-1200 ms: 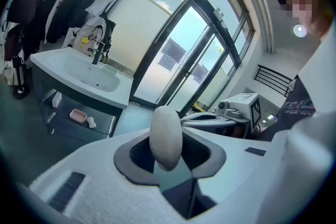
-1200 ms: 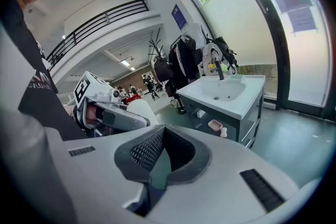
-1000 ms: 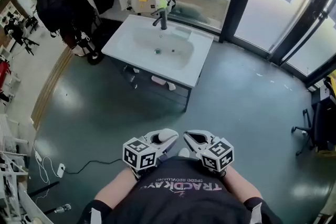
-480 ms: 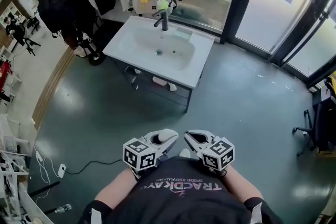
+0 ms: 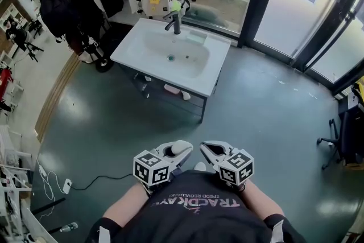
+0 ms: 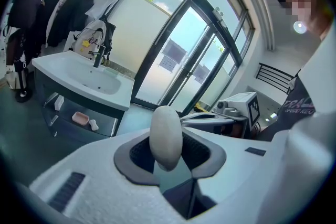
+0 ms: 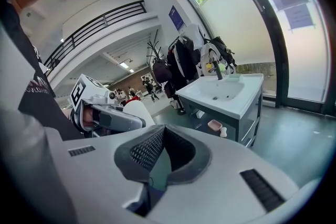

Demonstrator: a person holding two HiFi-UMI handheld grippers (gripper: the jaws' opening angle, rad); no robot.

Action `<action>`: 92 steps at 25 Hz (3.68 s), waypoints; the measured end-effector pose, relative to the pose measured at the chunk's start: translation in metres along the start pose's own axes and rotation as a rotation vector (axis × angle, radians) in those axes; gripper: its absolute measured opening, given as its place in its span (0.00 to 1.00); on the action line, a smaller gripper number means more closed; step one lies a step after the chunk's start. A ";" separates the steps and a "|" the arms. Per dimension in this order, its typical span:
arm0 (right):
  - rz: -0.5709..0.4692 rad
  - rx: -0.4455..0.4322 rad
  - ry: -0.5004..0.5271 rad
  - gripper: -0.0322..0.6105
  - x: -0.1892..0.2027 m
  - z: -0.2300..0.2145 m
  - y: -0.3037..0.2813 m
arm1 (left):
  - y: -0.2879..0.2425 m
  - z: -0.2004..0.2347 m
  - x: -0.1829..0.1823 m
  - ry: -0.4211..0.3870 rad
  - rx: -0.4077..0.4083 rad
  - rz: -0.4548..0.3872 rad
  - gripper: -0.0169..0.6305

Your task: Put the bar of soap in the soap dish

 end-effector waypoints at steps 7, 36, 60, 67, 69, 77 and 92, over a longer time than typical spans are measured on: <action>-0.005 -0.003 -0.008 0.07 -0.004 -0.007 0.001 | -0.007 -0.002 -0.003 -0.001 -0.006 0.001 0.21; -0.038 0.036 -0.039 0.07 -0.020 -0.029 -0.019 | -0.027 0.025 -0.031 0.001 0.014 0.031 0.21; -0.064 0.230 -0.022 0.07 -0.082 -0.056 -0.156 | -0.031 0.170 -0.106 0.048 0.096 0.040 0.21; -0.077 0.265 -0.017 0.07 -0.099 -0.057 -0.201 | -0.033 0.213 -0.132 0.053 0.132 0.042 0.21; -0.083 0.276 -0.015 0.07 -0.102 -0.057 -0.213 | -0.032 0.224 -0.139 0.051 0.142 0.042 0.21; -0.086 0.312 0.001 0.07 -0.109 -0.052 -0.237 | -0.031 0.249 -0.156 0.042 0.177 0.028 0.21; -0.073 0.285 0.043 0.07 -0.140 -0.078 -0.267 | -0.041 0.269 -0.186 0.020 0.133 -0.048 0.21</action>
Point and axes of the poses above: the fingertips, and each gripper's own axes: y backward along the fingers, z to its left, x out of its underside, the point moved 8 cm from there along y, backward along the fingers, and after that the axes turned 13 degrees about -z, right-handed, at the moved point
